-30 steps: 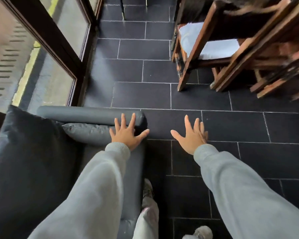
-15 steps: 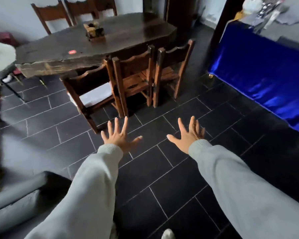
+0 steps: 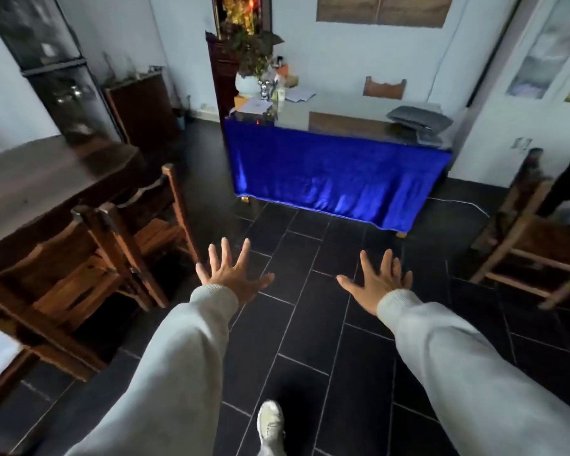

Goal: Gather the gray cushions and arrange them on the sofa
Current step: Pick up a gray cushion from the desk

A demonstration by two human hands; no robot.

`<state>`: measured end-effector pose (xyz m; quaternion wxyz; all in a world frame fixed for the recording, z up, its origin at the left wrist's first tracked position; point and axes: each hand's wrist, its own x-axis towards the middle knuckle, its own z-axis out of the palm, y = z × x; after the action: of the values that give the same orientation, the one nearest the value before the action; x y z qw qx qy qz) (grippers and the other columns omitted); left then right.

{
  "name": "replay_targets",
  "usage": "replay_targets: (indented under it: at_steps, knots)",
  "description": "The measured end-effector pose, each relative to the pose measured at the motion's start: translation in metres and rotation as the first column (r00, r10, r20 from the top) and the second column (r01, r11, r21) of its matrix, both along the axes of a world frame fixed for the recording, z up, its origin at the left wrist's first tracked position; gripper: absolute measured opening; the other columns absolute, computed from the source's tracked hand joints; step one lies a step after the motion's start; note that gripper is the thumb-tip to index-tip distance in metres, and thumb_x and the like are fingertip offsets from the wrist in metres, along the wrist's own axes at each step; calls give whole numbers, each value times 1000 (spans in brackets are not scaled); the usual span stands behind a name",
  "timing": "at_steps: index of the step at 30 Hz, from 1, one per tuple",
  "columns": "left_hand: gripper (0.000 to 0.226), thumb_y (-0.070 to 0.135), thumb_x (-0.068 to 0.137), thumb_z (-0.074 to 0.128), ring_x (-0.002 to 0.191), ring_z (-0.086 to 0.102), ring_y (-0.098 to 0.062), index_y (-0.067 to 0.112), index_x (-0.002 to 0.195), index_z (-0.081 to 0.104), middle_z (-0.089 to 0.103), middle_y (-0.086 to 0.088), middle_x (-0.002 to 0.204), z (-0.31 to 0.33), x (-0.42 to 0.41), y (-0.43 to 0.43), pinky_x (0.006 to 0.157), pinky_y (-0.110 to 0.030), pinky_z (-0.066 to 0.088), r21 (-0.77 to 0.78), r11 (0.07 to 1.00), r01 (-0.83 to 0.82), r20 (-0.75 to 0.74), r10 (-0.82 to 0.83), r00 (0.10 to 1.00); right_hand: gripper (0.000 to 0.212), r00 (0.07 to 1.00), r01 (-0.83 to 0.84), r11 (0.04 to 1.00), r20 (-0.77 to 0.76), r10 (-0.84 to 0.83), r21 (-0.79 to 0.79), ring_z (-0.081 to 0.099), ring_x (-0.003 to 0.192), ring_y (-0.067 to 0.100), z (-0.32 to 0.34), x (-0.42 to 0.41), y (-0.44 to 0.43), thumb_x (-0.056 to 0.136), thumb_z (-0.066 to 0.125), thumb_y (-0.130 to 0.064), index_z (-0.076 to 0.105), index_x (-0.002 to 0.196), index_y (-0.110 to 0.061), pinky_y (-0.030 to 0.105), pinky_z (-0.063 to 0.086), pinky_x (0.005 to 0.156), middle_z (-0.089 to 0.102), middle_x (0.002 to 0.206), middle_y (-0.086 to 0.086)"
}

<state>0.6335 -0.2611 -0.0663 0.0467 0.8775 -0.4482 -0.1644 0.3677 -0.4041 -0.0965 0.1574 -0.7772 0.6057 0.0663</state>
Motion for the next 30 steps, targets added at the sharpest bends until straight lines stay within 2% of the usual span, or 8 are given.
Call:
replay_targets:
  at_steps: [6,11,17,24,30]
  knots:
    - [105,90,80,39,154,-26,-31,47,158,-15,-26,-2,169,-4,13,-156,121,-64,-5,28,985,168,-46,-166,985,103,978,203,978,-48,-205,-34,-8,158,35,2,8,-115,77,19,-96,-3,163,-41,61,-3,123,-14,172,16]
    - [106,90,78,39,153,-27,-30,48,157,-18,-28,-2,168,9,49,-266,121,-64,-6,47,958,284,-72,-280,957,102,961,266,962,-56,-270,-63,-7,158,33,21,34,-204,78,17,-95,-2,163,-41,59,-5,122,-12,172,14]
    - [105,90,79,39,155,-21,-32,48,156,-19,-22,-3,170,17,84,-385,122,-62,1,59,951,304,-85,-298,951,100,962,262,963,-60,-266,-60,-10,158,33,28,49,-287,82,18,-93,-7,163,-40,59,-8,122,-17,171,13]
    - [104,90,80,39,154,-24,-33,51,153,-25,-29,-3,168,-11,86,-521,122,-64,2,133,923,361,-89,-352,932,100,933,356,934,-71,-353,38,-7,158,34,9,47,-421,83,19,-92,-10,163,-38,60,-7,122,-15,172,15]
    - [103,89,82,36,154,-24,-35,47,154,-26,-31,-4,167,-8,80,-656,122,-64,4,180,914,363,-40,-362,931,100,928,368,926,22,-371,80,-6,159,33,3,45,-569,84,22,-91,-8,163,-37,59,-6,123,-12,172,15]
